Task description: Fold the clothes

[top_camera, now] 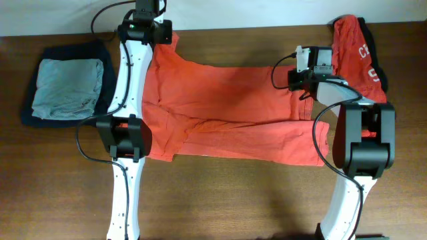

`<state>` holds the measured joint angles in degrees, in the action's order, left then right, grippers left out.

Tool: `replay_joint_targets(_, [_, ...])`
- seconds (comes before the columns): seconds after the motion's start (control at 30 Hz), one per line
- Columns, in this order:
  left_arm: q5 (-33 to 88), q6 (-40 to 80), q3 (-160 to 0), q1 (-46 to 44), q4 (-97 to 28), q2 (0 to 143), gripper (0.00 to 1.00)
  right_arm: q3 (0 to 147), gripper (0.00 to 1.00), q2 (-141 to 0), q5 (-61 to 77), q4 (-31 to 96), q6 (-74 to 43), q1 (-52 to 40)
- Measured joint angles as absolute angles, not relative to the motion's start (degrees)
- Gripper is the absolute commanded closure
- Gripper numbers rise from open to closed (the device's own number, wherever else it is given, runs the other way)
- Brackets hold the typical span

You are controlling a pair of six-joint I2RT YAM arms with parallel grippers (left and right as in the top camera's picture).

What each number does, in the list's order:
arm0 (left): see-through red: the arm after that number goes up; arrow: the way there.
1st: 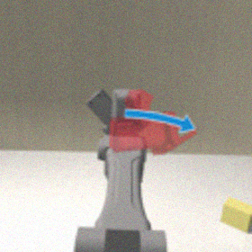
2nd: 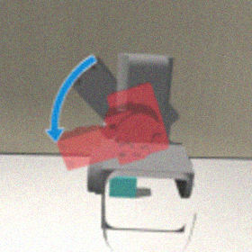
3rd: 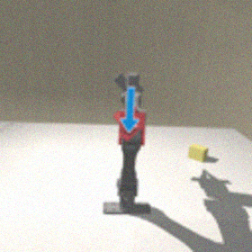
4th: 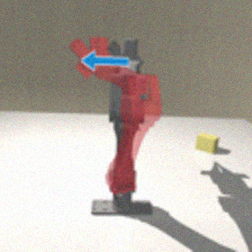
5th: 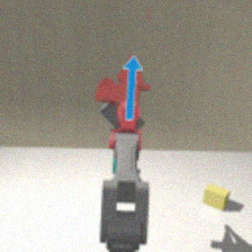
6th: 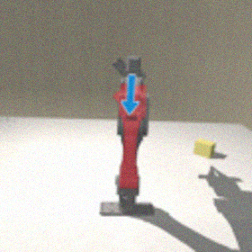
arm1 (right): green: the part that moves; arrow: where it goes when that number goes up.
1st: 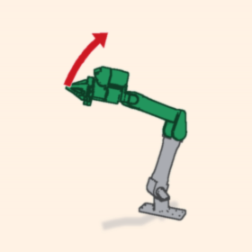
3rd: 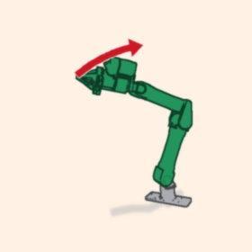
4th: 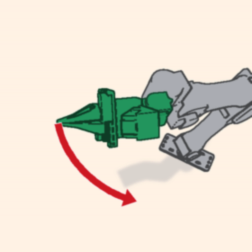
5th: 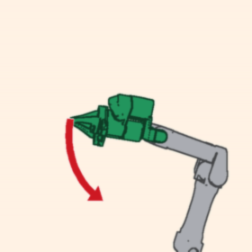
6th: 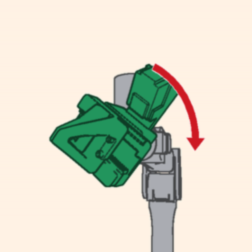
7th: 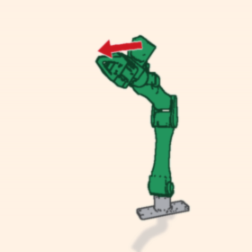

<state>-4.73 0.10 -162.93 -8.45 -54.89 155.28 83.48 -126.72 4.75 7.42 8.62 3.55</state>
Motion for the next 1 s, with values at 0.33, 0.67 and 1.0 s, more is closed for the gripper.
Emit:
replay_joint_targets(0.33, [-4.95,0.10,-162.93,-8.45,-54.87,155.28,0.99,84.16,0.96,-126.72,4.47,9.63,7.27,3.55])
replay_joint_targets(0.67, [-4.95,0.10,-163.87,-8.34,-55.27,155.28,0.99,100.86,0.96,-126.72,4.36,32.84,6.39,3.75])
replay_joint_targets(1.0, [-4.95,0.10,-173.69,-7.73,-62.30,155.28,0.99,118.69,0.96,-126.72,7.90,57.82,4.58,7.68])
